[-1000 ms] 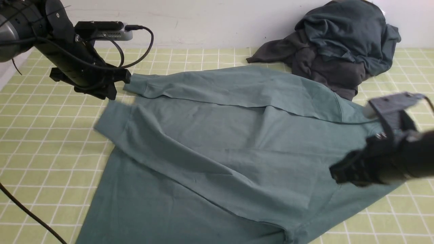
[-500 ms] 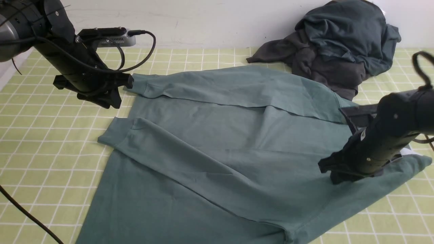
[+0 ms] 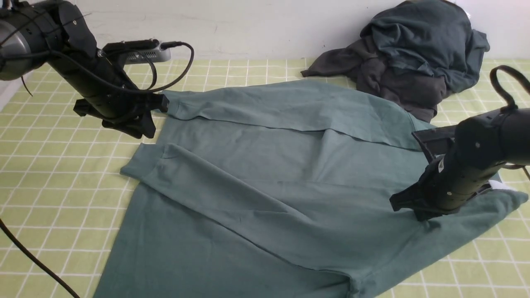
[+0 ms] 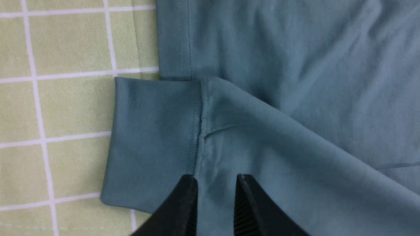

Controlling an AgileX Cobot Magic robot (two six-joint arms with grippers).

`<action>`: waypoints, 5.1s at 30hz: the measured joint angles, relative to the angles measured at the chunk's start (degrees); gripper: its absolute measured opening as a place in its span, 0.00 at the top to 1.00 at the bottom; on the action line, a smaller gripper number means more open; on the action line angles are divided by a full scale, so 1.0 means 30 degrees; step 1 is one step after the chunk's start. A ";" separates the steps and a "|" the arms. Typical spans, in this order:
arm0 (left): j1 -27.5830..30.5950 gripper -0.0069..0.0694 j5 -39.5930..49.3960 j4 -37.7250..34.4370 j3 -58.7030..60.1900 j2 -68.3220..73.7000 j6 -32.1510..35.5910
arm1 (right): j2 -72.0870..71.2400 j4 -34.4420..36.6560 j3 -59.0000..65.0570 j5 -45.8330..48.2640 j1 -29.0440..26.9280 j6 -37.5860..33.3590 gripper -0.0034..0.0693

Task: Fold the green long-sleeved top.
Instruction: Use the left arm to clamp the cuff farthest from it, then use the left arm to drag and drop the cuff onto the cuff closest to the left arm, then use both arms simultaneously to clamp the lower edge of the clothing fabric

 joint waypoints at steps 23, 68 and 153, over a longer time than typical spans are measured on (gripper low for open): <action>0.0575 0.42 -0.2816 -0.0257 -0.3569 0.3354 0.0766 | -0.2937 -0.2923 0.1787 0.2637 0.0000 0.3354 0.84; -0.3406 0.78 0.2233 0.6310 0.6868 -0.4565 -0.1997 | -1.0361 0.0838 0.1898 0.1835 -0.0018 -0.0921 0.74; -0.9321 0.91 -0.1733 1.0130 1.7670 -1.1588 -0.4092 | -0.6165 -0.3649 0.6622 -0.1293 0.1678 -1.8375 0.95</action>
